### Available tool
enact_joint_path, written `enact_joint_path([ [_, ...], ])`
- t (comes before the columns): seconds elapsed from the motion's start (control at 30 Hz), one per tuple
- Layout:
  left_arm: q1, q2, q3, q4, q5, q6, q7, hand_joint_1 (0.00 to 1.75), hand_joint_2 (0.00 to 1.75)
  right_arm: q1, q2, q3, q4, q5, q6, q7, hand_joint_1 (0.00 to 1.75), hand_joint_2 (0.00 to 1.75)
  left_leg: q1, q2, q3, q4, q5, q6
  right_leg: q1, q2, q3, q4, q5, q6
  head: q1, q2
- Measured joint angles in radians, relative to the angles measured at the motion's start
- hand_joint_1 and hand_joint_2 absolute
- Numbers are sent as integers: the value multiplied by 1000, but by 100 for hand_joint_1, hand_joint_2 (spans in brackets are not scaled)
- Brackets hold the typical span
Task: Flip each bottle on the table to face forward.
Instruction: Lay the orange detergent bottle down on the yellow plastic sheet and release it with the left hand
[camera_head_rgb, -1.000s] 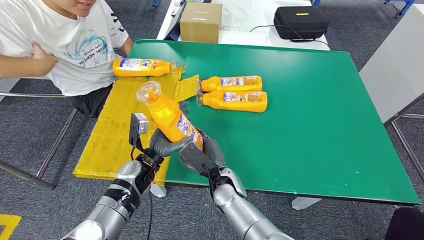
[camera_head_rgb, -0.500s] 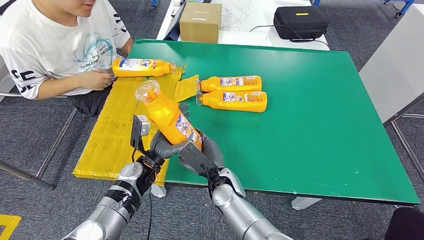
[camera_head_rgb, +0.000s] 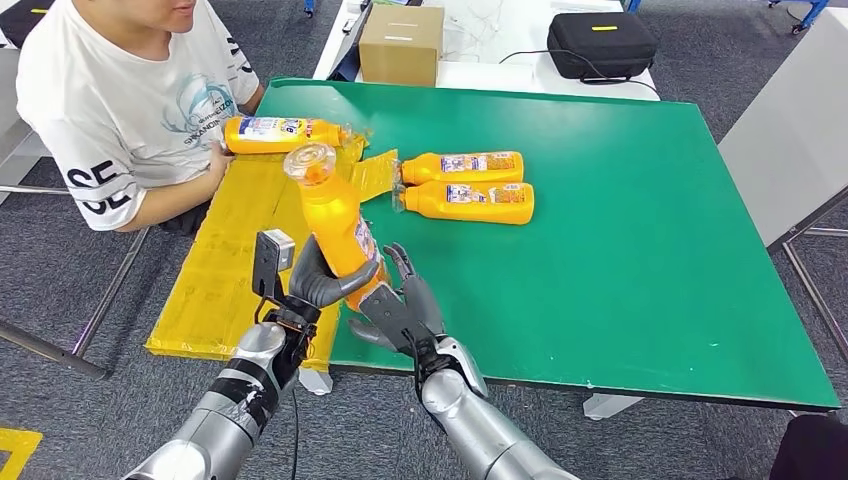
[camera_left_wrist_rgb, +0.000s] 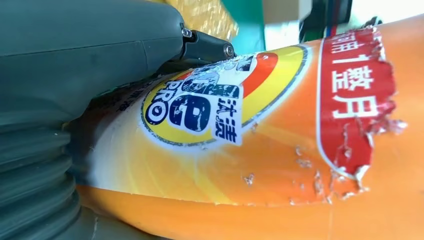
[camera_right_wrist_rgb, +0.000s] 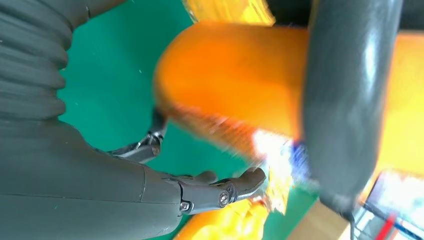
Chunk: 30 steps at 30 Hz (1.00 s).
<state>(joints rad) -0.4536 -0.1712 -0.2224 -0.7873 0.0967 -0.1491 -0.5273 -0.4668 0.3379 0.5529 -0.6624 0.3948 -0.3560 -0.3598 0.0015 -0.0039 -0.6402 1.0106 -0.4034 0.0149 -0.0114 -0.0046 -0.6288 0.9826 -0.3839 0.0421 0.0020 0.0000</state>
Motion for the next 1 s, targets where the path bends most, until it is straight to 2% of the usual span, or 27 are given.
enact_joint_path([
  [0.27, 8, 0, 61, -46, 65, -62, 8, 175, 175, 11, -13, 0, -44, -11, 2, 0, 0, 175, 0, 0, 0, 0, 0, 0, 0, 0, 0, 0, 0, 0, 0, 0],
  [0.8, 16, 0, 99, -87, 69, -56, 2, 175, 175, 16, -18, -1, -54, -20, 2, -2, 0, 175, 0, 0, 0, 0, 0, 0, 0, 0, 0, 0, 0, 0, 0, 0],
  [0.87, 3, 16, 105, -86, -88, 100, -28, 175, 175, 22, -25, -7, -73, -29, -5, -14, 0, 175, 0, 0, 0, 0, 0, 0, 0, 0, 0, 0, 0, 0, 0, 0],
  [0.93, -33, 46, 100, -60, -328, 308, -54, 175, 175, 32, -35, -19, -108, -42, -13, -29, 0, 175, 0, 0, 0, 0, 0, 0, 0, 0, 0, 0, 0, 0, 0, 0],
  [1.0, -77, 80, 86, -7, -482, 386, -51, 175, 175, 43, -43, -33, -144, -55, -13, -36, 0, 175, 0, 0, 0, 0, 0, 0, 0, 0, 0, 0, 0, 0, 0, 0],
])
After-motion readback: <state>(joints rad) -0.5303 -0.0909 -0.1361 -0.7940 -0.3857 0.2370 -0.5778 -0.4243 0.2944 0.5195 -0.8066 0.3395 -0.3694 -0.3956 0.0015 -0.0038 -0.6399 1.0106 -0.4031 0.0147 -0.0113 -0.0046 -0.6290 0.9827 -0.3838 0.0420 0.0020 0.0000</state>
